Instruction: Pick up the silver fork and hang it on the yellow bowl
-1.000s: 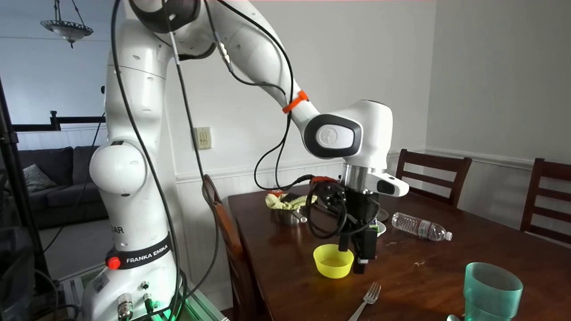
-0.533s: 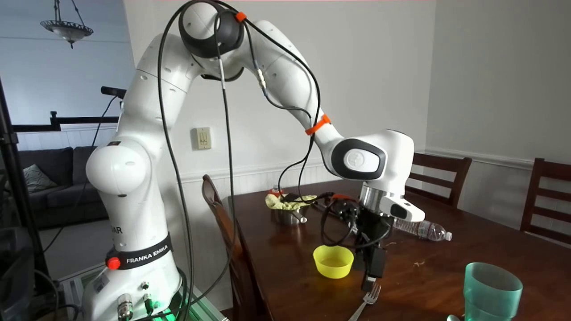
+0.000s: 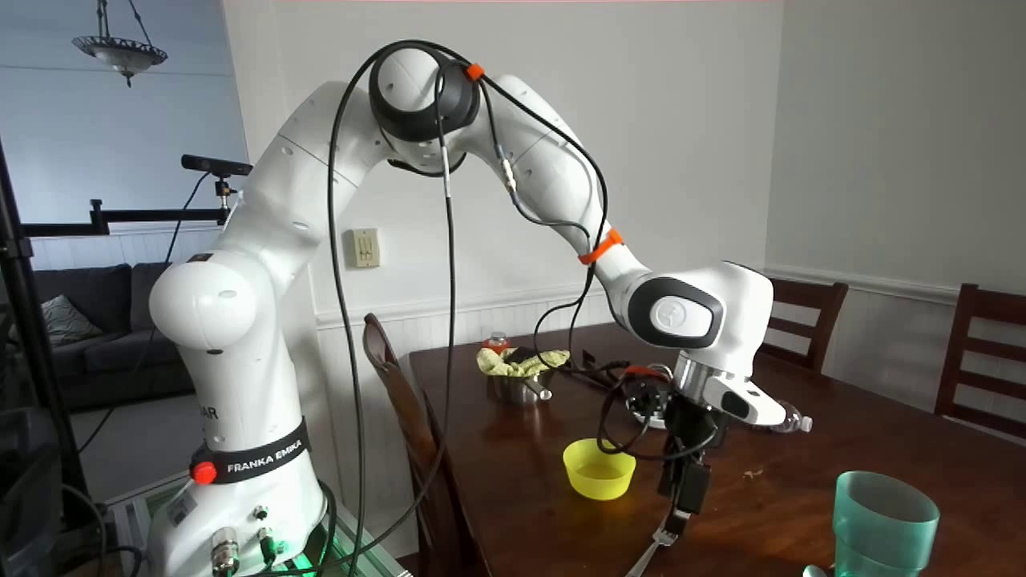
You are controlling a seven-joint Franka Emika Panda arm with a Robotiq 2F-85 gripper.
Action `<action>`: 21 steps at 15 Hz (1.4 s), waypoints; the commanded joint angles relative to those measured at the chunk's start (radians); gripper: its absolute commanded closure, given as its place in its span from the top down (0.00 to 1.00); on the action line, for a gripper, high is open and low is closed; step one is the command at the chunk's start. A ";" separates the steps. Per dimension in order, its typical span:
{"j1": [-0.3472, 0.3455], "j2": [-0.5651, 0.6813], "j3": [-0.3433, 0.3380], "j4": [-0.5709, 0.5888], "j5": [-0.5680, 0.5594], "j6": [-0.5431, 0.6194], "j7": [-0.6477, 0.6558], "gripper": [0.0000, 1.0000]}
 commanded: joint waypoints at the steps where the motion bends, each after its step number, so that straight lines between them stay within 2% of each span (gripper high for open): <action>1: -0.028 0.059 0.032 0.085 0.058 -0.039 0.040 1.00; 11: 0.009 0.162 0.012 0.193 0.053 -0.062 0.224 1.00; 21: 0.029 0.261 -0.009 0.335 0.029 -0.211 0.348 0.99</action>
